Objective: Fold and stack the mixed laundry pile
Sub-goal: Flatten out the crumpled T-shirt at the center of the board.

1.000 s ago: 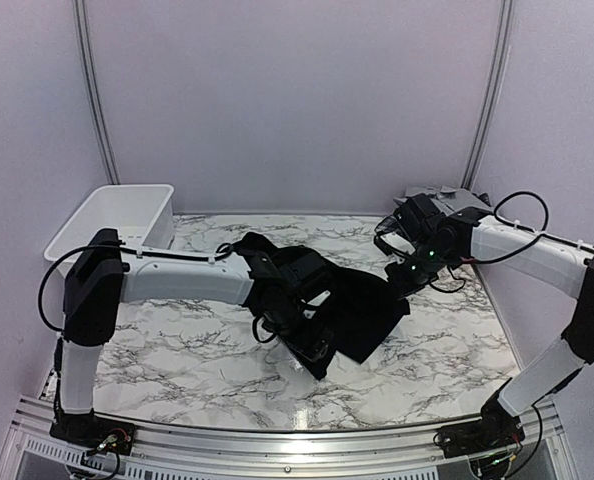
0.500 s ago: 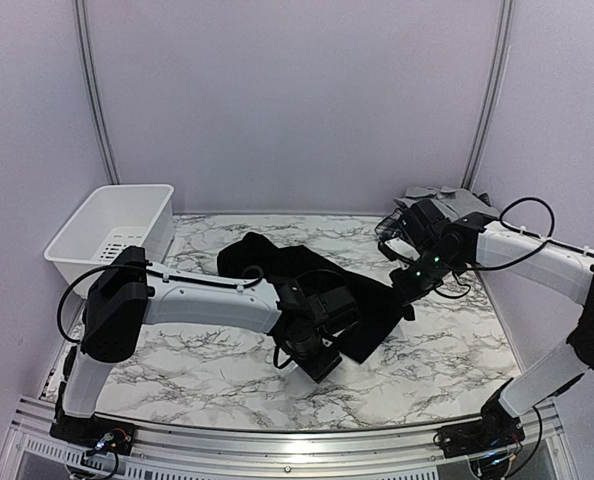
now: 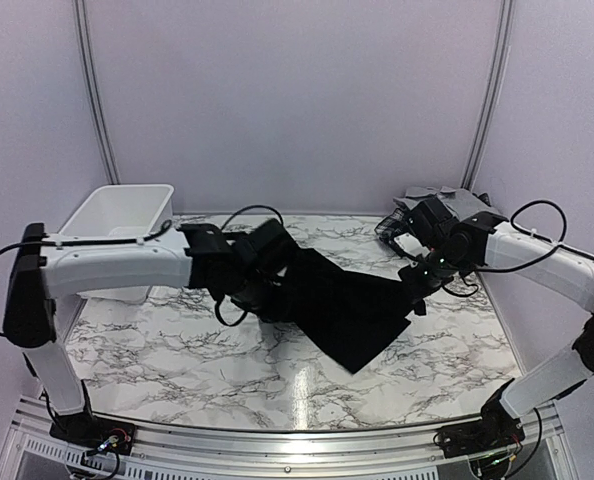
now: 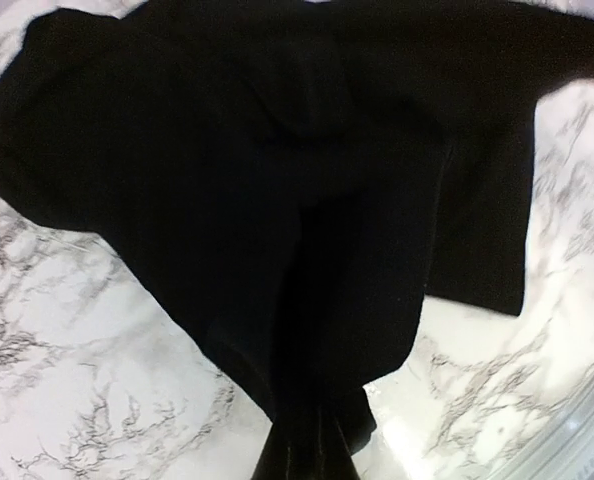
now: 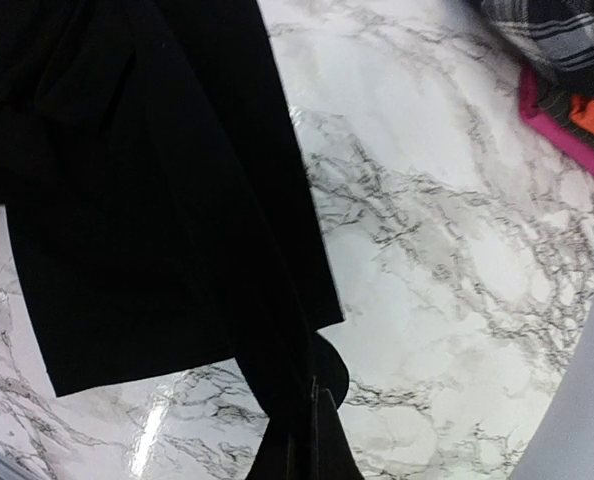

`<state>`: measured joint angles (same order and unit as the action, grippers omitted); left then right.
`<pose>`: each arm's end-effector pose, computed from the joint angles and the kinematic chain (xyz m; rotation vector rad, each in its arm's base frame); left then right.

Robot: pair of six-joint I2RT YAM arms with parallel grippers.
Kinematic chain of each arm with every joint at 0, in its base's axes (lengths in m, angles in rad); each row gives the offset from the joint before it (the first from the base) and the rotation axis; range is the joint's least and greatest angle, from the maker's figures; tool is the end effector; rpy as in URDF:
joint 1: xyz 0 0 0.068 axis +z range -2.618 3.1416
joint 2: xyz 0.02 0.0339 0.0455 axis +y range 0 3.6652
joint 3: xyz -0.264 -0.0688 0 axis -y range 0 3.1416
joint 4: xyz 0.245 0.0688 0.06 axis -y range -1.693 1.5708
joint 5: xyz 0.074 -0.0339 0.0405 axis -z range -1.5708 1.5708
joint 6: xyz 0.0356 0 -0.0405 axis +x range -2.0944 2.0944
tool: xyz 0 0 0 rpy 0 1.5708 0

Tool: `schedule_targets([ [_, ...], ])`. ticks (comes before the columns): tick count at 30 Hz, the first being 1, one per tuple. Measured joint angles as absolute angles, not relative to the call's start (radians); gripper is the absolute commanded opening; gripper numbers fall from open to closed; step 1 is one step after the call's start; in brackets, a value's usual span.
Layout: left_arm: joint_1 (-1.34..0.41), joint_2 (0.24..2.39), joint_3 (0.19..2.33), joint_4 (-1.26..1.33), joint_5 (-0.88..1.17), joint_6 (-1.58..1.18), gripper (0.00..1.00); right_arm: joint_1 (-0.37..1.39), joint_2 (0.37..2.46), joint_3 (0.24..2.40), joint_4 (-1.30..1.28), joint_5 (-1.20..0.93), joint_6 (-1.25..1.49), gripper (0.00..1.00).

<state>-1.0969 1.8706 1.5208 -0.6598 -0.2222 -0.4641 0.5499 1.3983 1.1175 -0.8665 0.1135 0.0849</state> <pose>0.1925 -0.3582 0.2461 0.7219 2.4709 -0.3178 0.2337 0.1385 0.2636 -0.5910 2.6392 0.0355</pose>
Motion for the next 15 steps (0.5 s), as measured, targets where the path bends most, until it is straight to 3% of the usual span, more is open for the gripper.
schedule_targets([
  [5, -0.914, 1.611, 1.522, -0.615, -0.221, -0.524, 0.00, 0.534, 1.397, 1.251, -0.914, 0.255, 0.051, 0.00],
  [9, -0.758, 1.520, 1.673, -0.596, -0.264, -0.526, 0.00, 0.518, 1.416, 1.508, -0.946, 0.372, 0.011, 0.00],
  [15, -0.695, 1.434, 1.825, -0.585, -0.334, -0.505, 0.00, 0.515, 1.430, 1.819, -0.938, 0.550, -0.059, 0.00],
])
